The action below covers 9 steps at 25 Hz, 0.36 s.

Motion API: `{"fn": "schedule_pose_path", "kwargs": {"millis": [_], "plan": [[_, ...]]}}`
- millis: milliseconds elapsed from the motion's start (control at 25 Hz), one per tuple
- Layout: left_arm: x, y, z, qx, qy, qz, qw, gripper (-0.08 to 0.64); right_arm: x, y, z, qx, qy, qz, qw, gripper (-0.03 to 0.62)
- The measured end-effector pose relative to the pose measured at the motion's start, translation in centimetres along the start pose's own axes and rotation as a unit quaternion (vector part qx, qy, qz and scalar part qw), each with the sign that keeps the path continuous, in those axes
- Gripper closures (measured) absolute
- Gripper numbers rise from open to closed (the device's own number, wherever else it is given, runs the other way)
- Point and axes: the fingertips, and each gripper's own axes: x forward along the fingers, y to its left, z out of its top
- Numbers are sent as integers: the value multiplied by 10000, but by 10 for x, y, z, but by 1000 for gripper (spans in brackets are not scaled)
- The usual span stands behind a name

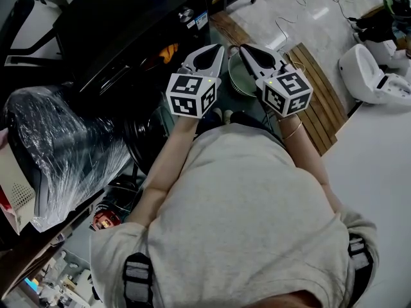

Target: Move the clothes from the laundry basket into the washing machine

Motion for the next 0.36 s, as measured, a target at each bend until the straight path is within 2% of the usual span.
{"fn": "schedule_pose_path", "kwargs": {"millis": [360], "plan": [[-1,-1,-2,-95,2,-76,9999,551,0,4,1,-92,9,20,10000,584]]}}
